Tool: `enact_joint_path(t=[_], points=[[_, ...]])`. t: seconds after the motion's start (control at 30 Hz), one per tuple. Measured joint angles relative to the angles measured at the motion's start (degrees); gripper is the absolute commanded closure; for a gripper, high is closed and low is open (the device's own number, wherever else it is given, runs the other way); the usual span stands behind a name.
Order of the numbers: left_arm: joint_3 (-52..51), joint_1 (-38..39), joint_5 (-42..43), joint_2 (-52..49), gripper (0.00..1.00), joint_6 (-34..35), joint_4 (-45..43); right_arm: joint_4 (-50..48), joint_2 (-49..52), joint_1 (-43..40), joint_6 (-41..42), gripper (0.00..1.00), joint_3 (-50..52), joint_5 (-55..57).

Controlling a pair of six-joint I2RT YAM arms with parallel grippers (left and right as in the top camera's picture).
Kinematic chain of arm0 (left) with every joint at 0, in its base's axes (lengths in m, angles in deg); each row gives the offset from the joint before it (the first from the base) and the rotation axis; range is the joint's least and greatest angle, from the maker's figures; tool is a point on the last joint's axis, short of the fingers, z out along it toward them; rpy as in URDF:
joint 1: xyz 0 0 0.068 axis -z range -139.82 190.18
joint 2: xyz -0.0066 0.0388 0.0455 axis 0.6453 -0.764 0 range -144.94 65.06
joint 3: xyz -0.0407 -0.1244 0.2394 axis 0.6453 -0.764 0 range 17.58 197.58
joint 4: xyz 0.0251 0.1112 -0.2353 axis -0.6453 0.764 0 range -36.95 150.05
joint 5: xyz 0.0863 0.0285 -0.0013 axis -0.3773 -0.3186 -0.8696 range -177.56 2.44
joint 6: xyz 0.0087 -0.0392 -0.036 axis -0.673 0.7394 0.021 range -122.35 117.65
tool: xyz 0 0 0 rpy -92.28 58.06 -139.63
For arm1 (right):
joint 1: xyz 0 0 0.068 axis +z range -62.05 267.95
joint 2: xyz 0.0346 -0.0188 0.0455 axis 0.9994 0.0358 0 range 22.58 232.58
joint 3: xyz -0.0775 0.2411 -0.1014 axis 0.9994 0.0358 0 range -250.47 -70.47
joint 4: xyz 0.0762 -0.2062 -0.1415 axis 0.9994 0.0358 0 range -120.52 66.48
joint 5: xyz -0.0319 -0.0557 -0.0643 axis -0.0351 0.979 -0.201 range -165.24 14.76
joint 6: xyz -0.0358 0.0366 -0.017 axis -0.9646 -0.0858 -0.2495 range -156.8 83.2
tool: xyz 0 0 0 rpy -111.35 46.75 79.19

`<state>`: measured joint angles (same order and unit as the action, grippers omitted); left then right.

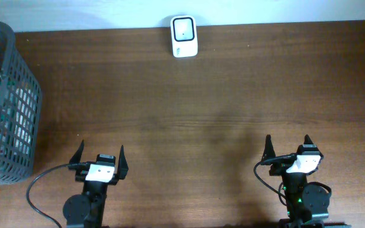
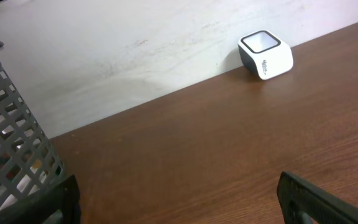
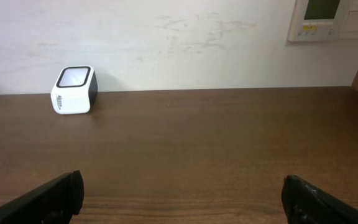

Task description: Scan the item barcode

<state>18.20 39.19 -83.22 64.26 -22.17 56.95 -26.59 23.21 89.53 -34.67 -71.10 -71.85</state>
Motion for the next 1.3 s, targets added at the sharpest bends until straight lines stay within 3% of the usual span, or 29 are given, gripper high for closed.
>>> enact_joint_path(t=[1.3], points=[[0.0, 0.0, 0.0, 0.0, 0.01, 0.0, 0.0, -0.02, 0.0, 1.68, 0.0, 0.02, 0.0, 0.0]])
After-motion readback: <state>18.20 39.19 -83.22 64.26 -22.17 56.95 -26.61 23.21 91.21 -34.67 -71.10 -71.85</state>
